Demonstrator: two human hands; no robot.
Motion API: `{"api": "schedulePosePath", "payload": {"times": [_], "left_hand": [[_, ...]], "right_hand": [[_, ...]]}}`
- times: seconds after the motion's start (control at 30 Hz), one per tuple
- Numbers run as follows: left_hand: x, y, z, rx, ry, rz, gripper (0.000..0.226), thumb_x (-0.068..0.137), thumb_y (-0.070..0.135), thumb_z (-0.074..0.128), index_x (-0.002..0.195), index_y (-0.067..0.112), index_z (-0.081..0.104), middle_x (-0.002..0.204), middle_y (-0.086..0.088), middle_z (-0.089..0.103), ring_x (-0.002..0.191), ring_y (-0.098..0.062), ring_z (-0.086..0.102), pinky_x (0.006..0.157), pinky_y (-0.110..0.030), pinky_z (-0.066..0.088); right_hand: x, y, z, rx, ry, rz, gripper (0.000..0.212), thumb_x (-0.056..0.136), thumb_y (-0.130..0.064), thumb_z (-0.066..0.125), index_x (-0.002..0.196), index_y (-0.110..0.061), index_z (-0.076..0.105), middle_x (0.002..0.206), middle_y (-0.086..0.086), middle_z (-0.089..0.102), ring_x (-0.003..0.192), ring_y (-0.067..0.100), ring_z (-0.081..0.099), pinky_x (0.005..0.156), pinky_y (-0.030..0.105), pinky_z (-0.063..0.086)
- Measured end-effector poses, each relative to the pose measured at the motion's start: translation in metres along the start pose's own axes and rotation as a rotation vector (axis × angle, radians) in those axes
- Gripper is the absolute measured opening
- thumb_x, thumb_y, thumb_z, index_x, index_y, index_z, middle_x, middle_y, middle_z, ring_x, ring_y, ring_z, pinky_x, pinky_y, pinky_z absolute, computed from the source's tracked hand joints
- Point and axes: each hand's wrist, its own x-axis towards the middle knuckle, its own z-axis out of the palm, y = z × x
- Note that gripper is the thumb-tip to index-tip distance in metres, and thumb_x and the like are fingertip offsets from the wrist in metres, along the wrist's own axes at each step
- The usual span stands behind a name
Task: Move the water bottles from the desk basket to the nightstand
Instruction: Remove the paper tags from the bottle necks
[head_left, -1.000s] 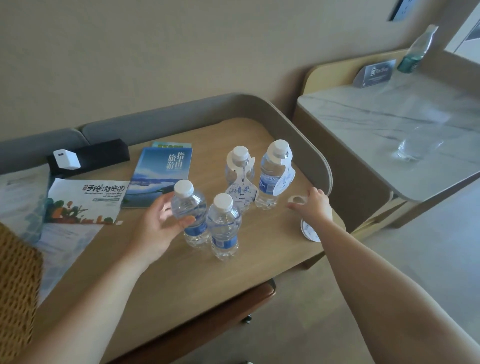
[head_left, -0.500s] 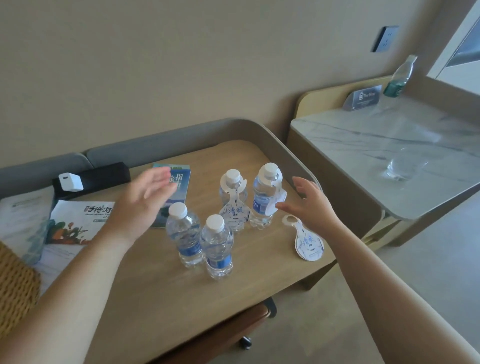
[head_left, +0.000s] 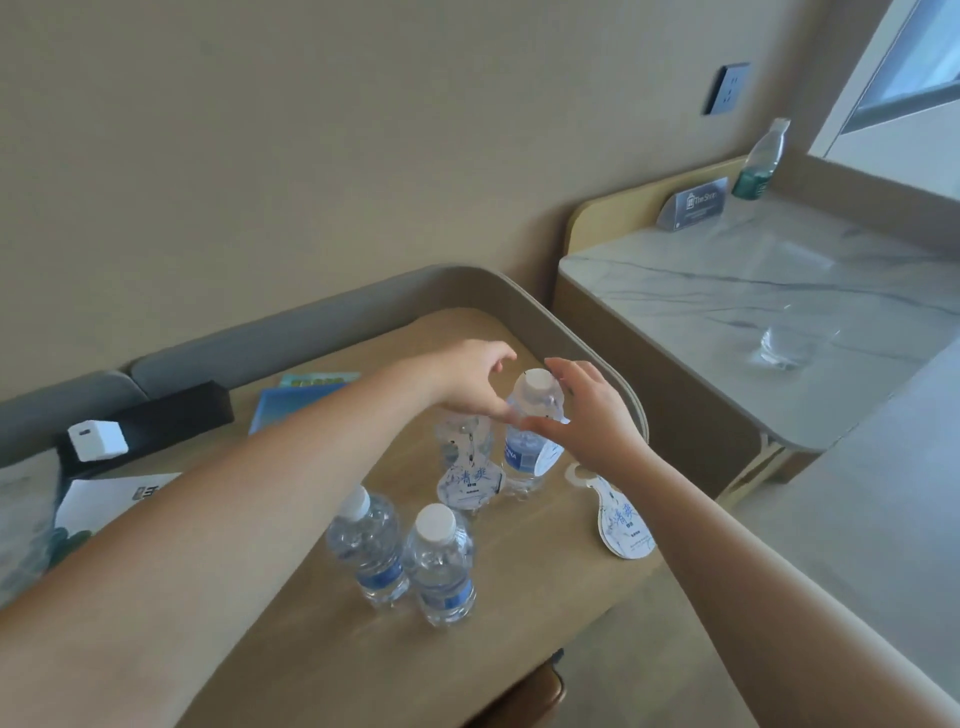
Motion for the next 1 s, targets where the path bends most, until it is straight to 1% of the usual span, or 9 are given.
{"api": "schedulePosePath", "payload": {"times": [0.17, 0.23, 0.33, 0.5, 0.63, 0.73, 0.8, 0.87, 1.0], "left_hand": [[0.024, -0.015, 0.003, -0.104, -0.118, 0.084, 0.063, 0.070, 0.034, 0.083, 0.126, 0.021, 0.056, 0.121, 0.004, 0.061, 0.109, -0.014, 0.058, 0.096, -0.037, 0.049], [0.028, -0.020, 0.004, -0.158, -0.157, 0.110, 0.053, 0.071, 0.029, 0.083, 0.119, 0.021, 0.060, 0.114, 0.006, 0.064, 0.104, -0.012, 0.061, 0.093, -0.034, 0.050], [0.033, -0.024, 0.005, -0.264, -0.165, 0.110, 0.051, 0.070, 0.032, 0.084, 0.115, 0.021, 0.062, 0.110, 0.005, 0.067, 0.100, -0.011, 0.063, 0.087, -0.029, 0.051], [0.035, -0.026, 0.007, -0.307, -0.135, 0.111, 0.044, 0.070, 0.035, 0.084, 0.107, 0.020, 0.064, 0.102, 0.007, 0.068, 0.092, -0.008, 0.064, 0.074, -0.021, 0.049], [0.032, -0.026, 0.009, -0.334, -0.093, 0.071, 0.036, 0.075, 0.028, 0.080, 0.106, 0.018, 0.065, 0.102, 0.004, 0.069, 0.095, -0.013, 0.066, 0.083, -0.027, 0.052], [0.030, -0.024, 0.009, -0.325, -0.089, 0.055, 0.027, 0.076, 0.024, 0.079, 0.100, 0.021, 0.066, 0.097, 0.009, 0.069, 0.091, -0.010, 0.065, 0.074, -0.023, 0.049], [0.030, -0.023, 0.009, -0.302, -0.086, 0.051, 0.022, 0.076, 0.026, 0.078, 0.092, 0.027, 0.064, 0.092, 0.013, 0.066, 0.085, -0.005, 0.062, 0.067, -0.021, 0.044], [0.029, -0.024, 0.010, -0.315, -0.087, 0.039, 0.025, 0.077, 0.026, 0.078, 0.098, 0.028, 0.064, 0.097, 0.013, 0.066, 0.090, -0.004, 0.062, 0.072, -0.021, 0.046], [0.031, -0.028, 0.013, -0.369, -0.078, 0.019, 0.027, 0.080, 0.014, 0.075, 0.106, 0.020, 0.067, 0.103, 0.007, 0.069, 0.095, -0.012, 0.067, 0.077, -0.022, 0.052]], "right_hand": [[0.000, -0.009, -0.001, -0.017, 0.026, 0.023, 0.061, 0.069, -0.039, 0.082, 0.121, -0.021, 0.057, 0.115, -0.002, 0.059, 0.103, 0.015, 0.052, 0.083, 0.024, 0.037], [-0.001, -0.011, -0.001, 0.017, 0.057, 0.046, 0.056, 0.068, -0.037, 0.083, 0.117, -0.021, 0.059, 0.111, -0.004, 0.060, 0.099, 0.013, 0.052, 0.078, 0.019, 0.036], [-0.002, -0.014, 0.000, 0.065, 0.092, 0.065, 0.054, 0.068, -0.041, 0.082, 0.114, -0.024, 0.060, 0.107, -0.008, 0.059, 0.098, 0.011, 0.053, 0.074, 0.015, 0.037], [-0.003, -0.018, 0.003, 0.143, 0.120, 0.045, 0.054, 0.068, -0.038, 0.083, 0.115, -0.024, 0.060, 0.110, -0.010, 0.059, 0.100, 0.011, 0.056, 0.080, 0.023, 0.048], [-0.001, -0.020, 0.001, 0.189, 0.142, 0.033, 0.054, 0.070, -0.031, 0.082, 0.117, -0.023, 0.059, 0.111, -0.009, 0.056, 0.100, 0.012, 0.055, 0.074, 0.010, 0.041], [-0.002, -0.022, -0.003, 0.187, 0.148, 0.020, 0.053, 0.072, -0.029, 0.080, 0.119, -0.024, 0.058, 0.112, -0.008, 0.056, 0.099, 0.011, 0.054, 0.071, 0.003, 0.040], [-0.004, -0.022, -0.009, 0.218, 0.166, 0.011, 0.053, 0.072, -0.031, 0.080, 0.120, -0.025, 0.058, 0.111, -0.009, 0.056, 0.096, 0.008, 0.055, 0.072, 0.004, 0.043], [-0.006, -0.016, -0.017, 0.277, 0.204, 0.023, 0.052, 0.073, -0.032, 0.080, 0.119, -0.026, 0.058, 0.108, -0.012, 0.057, 0.094, 0.003, 0.057, 0.071, 0.007, 0.047], [-0.015, 0.022, -0.028, 0.308, 0.276, 0.183, 0.048, 0.073, -0.032, 0.080, 0.117, -0.025, 0.061, 0.103, -0.013, 0.058, 0.088, -0.008, 0.055, 0.067, -0.001, 0.040]]}}
